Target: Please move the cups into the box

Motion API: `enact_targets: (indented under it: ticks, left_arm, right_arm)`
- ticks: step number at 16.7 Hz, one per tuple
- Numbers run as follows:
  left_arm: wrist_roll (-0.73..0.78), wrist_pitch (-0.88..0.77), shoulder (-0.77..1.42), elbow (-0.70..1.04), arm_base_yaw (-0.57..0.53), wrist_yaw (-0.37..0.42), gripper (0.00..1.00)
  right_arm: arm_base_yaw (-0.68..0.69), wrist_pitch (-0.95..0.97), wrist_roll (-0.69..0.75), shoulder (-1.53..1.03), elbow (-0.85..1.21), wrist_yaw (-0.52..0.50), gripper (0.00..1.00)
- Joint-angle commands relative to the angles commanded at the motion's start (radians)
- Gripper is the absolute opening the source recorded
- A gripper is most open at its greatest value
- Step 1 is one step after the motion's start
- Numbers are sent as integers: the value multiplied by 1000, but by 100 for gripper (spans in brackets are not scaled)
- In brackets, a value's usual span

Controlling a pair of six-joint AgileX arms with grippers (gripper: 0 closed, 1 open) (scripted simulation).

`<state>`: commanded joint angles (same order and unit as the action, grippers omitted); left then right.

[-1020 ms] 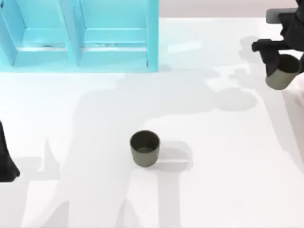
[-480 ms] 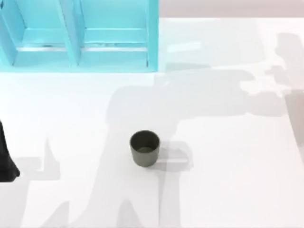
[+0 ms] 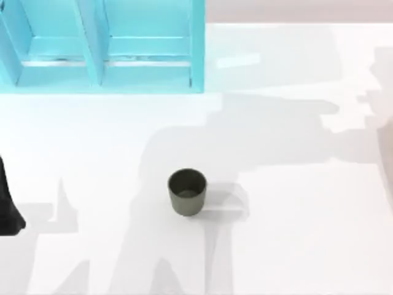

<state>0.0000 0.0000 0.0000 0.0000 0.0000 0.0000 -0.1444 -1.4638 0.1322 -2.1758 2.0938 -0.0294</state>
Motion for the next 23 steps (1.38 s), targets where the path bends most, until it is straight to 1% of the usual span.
enact_targets:
  ticks: [2, 8, 10, 13, 18, 23]
  left_arm:
    - [0, 0, 0, 0, 0, 0, 100]
    - [0, 0, 0, 0, 0, 0, 100]
    - [0, 0, 0, 0, 0, 0, 100]
    - [0, 0, 0, 0, 0, 0, 100]
    - [0, 0, 0, 0, 0, 0, 100]
    - [0, 0, 0, 0, 0, 0, 100]
  right_arm:
    - [-63, 19, 64, 110, -116, -8, 0]
    - [-291, 74, 299, 497, -580, -3, 0]
    - [-356, 82, 365, 594, -686, -6, 0]
    - [-416, 84, 420, 670, -765, -14, 0]
    - [-416, 85, 421, 671, -771, -14, 0]
    - [-419, 212, 423, 668, -889, -15, 0]
